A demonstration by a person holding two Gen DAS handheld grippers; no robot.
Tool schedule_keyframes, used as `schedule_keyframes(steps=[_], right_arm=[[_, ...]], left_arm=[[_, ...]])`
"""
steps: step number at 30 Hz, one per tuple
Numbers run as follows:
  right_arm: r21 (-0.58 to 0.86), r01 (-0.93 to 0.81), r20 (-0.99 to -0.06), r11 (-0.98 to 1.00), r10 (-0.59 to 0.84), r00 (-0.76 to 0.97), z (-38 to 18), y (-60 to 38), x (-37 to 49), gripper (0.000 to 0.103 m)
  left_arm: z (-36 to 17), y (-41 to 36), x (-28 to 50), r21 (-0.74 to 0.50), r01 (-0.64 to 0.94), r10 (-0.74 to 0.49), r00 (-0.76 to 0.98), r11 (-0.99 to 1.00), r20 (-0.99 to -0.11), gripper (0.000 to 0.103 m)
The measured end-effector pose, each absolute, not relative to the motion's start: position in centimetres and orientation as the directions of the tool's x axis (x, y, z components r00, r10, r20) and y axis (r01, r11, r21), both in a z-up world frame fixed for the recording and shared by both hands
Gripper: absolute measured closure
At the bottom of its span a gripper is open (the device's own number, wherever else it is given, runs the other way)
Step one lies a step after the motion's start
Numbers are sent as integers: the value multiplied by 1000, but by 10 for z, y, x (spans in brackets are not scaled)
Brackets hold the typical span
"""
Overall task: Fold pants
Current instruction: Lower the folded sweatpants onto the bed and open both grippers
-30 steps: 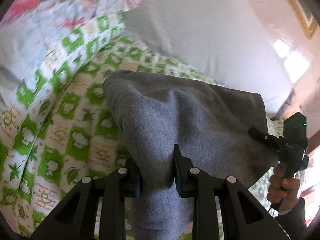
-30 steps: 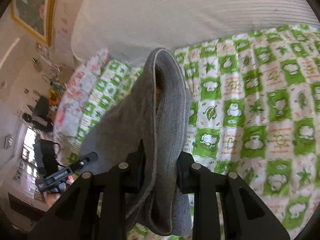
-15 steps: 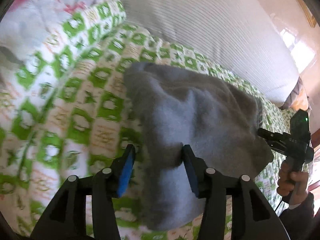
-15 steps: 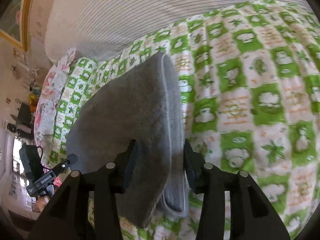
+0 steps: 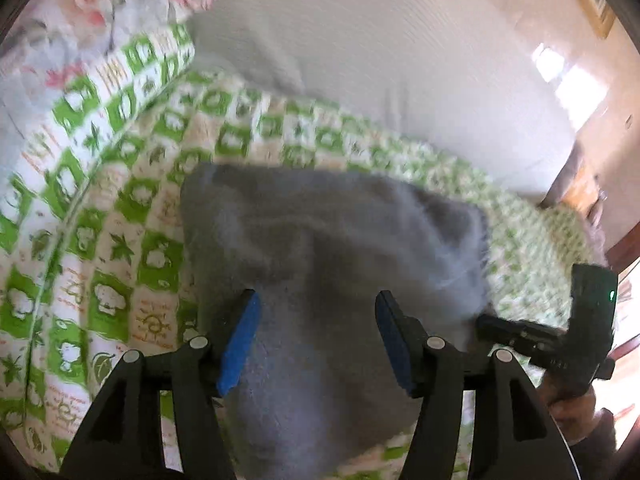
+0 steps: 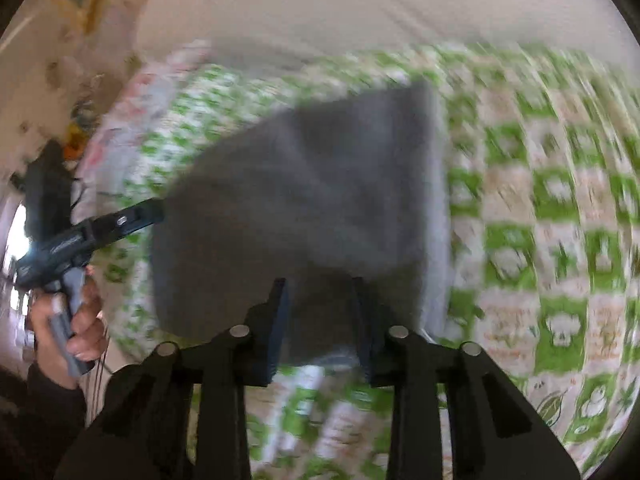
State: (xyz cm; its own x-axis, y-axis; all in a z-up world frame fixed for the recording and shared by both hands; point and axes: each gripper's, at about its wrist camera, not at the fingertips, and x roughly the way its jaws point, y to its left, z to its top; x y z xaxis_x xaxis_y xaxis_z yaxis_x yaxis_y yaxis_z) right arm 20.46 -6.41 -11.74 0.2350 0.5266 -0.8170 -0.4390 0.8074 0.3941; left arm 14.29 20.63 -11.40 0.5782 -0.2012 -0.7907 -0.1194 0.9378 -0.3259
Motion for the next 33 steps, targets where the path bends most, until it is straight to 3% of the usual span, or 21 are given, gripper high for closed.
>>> schedule_keyframes(steps=[1, 2, 8, 12, 15, 22, 25, 31, 33], right_arm=[[398, -415, -826, 818, 516, 226, -128, -70, 209, 103], [401, -398, -830, 825, 511, 223, -136, -76, 211, 103], [397, -431, -825, 810, 521, 219, -123, -69, 206, 100], [354, -499, -791, 791, 537, 292, -89, -61, 196, 100], [283, -503, -781, 817, 501, 374, -74, -49, 213, 100], [317, -378, -864, 870, 429, 265, -133, -37, 284, 100], [357, -367, -834, 859, 470, 288, -118, -46, 272, 99], [331, -493, -783, 805, 525, 333, -68, -62, 222, 98], [323, -522, -775, 789, 537, 332, -55, -67, 211, 89]], left_arm=[[-125, 209, 146, -336, -125, -212, 565, 934, -798, 43], [-130, 211, 147, -348, -125, -225, 557, 929, -800, 44], [-122, 217, 138, -389, -154, -244, 562, 908, -790, 43], [-103, 209, 113, -382, -166, -222, 584, 909, -781, 39], [-102, 198, 89, -429, -147, -271, 586, 891, -763, 39], [-137, 170, 75, -390, -144, -280, 483, 909, -829, 38], [-137, 177, 71, -410, -156, -290, 492, 899, -821, 38], [-99, 189, 58, -320, -163, -184, 551, 933, -814, 38], [-87, 190, 55, -270, -165, -132, 567, 949, -813, 35]])
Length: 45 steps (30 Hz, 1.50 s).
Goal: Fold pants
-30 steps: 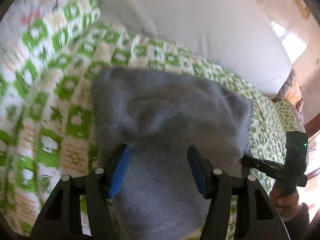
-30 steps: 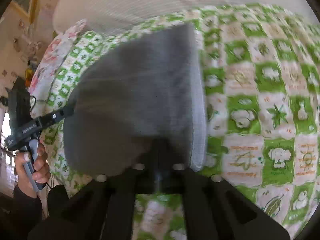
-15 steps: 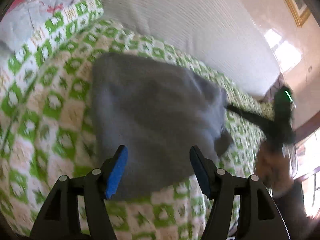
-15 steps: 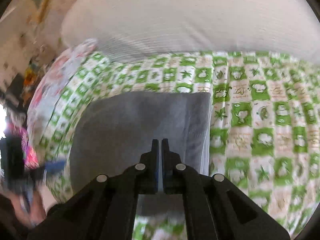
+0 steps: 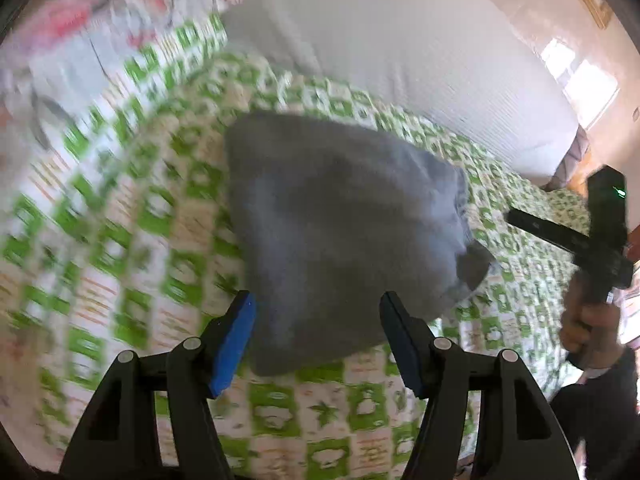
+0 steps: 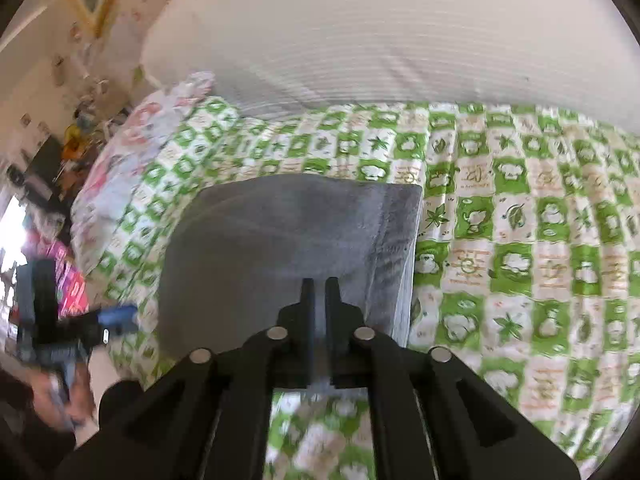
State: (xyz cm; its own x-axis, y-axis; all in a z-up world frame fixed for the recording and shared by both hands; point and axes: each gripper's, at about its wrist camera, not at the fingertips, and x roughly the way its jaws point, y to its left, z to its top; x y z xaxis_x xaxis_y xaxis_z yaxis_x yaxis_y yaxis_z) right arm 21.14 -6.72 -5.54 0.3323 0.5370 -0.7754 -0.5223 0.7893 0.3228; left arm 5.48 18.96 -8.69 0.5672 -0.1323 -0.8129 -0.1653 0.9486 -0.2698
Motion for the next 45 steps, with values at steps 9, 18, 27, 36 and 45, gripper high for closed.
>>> schedule_keyframes(steps=[9, 18, 27, 36, 45], right_arm=[[268, -626, -736, 733, 575, 358, -18, -85, 172, 26], [269, -684, -751, 678, 593, 292, -14, -81, 172, 24], [280, -688, -751, 670, 599, 279, -15, -80, 174, 24], [278, -708, -758, 649, 601, 254, -13, -75, 171, 19], [272, -739, -760, 616, 608, 227, -13, -72, 164, 13]], left_arm=[[-46, 173, 43, -73, -153, 39, 626, 986, -779, 30], [-38, 161, 31, -3, -151, 96, 640, 988, -762, 26], [-35, 162, 26, 6, -165, 112, 643, 986, -758, 25], [-33, 162, 24, 9, -168, 117, 644, 986, -756, 25], [-30, 163, 20, 8, -184, 128, 652, 983, -747, 24]])
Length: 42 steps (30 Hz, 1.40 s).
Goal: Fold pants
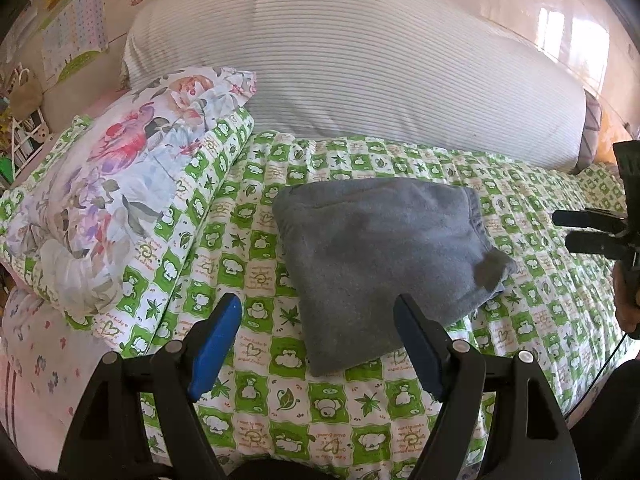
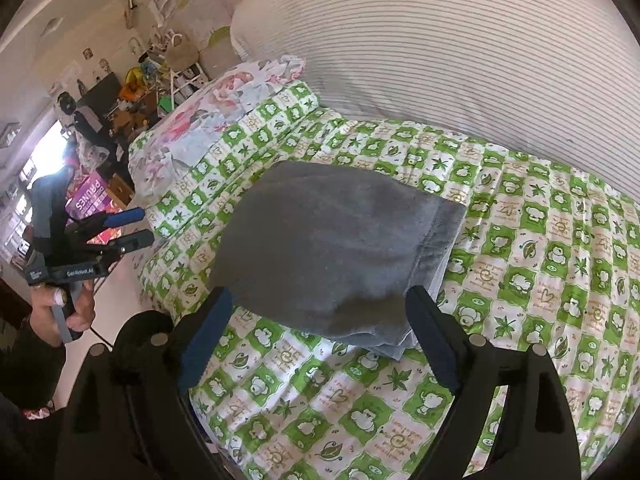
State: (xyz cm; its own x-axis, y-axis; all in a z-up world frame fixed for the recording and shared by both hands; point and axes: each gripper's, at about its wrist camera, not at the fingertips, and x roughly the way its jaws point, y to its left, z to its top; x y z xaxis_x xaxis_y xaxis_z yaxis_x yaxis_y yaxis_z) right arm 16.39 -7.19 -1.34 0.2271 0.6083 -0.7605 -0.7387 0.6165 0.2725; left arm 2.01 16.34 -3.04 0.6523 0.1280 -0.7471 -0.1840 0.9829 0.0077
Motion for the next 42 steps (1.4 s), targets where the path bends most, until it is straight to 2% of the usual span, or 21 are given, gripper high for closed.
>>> schedule_keyframes(steps=[13, 19, 42], right_arm=[[256, -770, -775, 585, 600, 199, -18, -63, 157, 12], [256, -769, -777, 585, 598, 196, -20, -62, 155, 12], [266, -766, -775, 585, 602, 191, -24, -62, 157, 12]], left_arm=[[-30, 164, 20, -4, -210, 140, 666, 978, -733, 23], [-31, 156, 19, 74, -251, 226, 657, 965, -719, 22], [-31, 155, 17, 45, -267, 217, 662, 963, -718, 21]])
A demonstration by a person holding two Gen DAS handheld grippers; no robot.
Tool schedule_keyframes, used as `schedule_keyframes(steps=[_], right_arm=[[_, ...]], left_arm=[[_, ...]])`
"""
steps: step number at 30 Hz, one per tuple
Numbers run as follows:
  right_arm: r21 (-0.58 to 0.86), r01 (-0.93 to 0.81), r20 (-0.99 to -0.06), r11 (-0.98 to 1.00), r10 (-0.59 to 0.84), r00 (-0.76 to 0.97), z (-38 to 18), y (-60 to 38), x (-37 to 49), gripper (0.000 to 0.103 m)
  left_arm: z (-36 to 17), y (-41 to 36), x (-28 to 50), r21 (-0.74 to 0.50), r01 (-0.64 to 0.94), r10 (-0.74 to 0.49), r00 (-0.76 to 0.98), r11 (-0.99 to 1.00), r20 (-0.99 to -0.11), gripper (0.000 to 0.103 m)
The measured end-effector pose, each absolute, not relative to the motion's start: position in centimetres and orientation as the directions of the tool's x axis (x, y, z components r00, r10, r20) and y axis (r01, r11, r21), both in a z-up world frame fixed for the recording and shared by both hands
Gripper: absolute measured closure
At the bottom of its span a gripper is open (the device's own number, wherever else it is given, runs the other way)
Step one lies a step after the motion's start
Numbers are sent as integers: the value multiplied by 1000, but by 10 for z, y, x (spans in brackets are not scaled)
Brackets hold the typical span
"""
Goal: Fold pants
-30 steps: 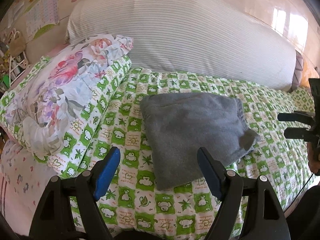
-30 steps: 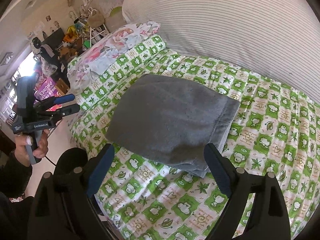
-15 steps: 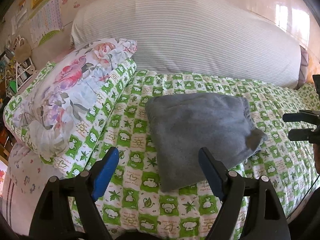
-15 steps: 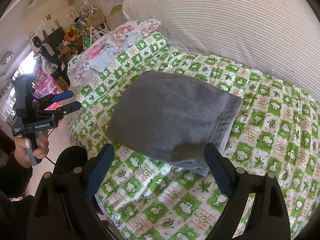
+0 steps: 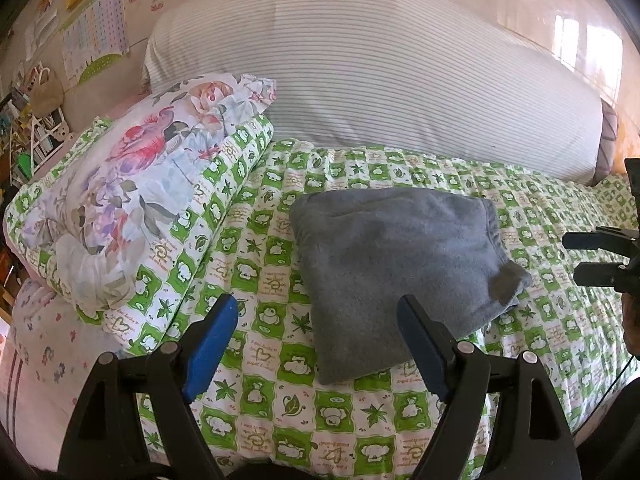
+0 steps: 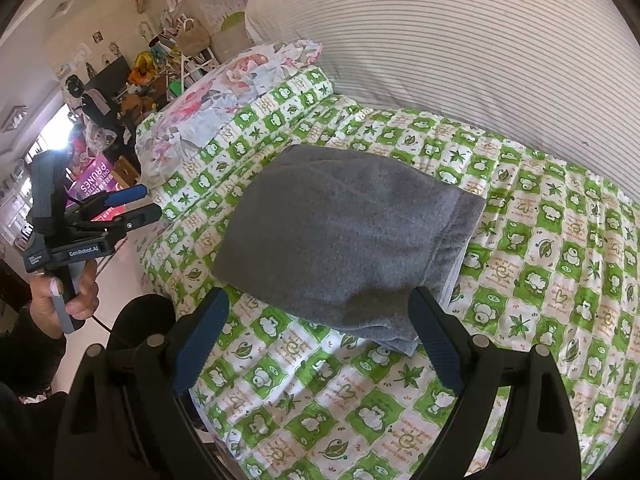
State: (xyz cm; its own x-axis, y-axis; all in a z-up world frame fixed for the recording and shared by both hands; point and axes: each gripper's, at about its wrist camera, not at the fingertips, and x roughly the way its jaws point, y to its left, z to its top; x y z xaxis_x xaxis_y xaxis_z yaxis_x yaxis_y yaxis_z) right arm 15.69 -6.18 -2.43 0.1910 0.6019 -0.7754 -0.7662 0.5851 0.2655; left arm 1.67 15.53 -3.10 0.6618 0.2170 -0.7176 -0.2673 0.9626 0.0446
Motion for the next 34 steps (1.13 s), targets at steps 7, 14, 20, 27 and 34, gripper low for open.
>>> schedule_keyframes(steps=[7, 14, 20, 27, 34], right_arm=[[265, -767, -773, 584, 604, 193, -24, -61, 157, 12], [261, -778, -751, 571, 627, 208, -20, -61, 155, 12], [260, -779, -749, 571, 629, 210, -21, -61, 154, 12], [270, -768, -750, 580, 627, 210, -24, -60, 155, 12], [280, -755, -754, 593, 623, 209, -30, -61, 156, 12]], left_arm=[[-30, 156, 18, 34, -274, 216, 667, 961, -713, 21], [-30, 154, 16, 64, -275, 242, 685, 959, -687, 21], [-29, 155, 15, 68, -279, 251, 698, 958, -670, 21], [-30, 155, 15, 68, -279, 252, 699, 958, -669, 21], [-37, 163, 22, 5, -281, 201, 674, 960, -711, 21]])
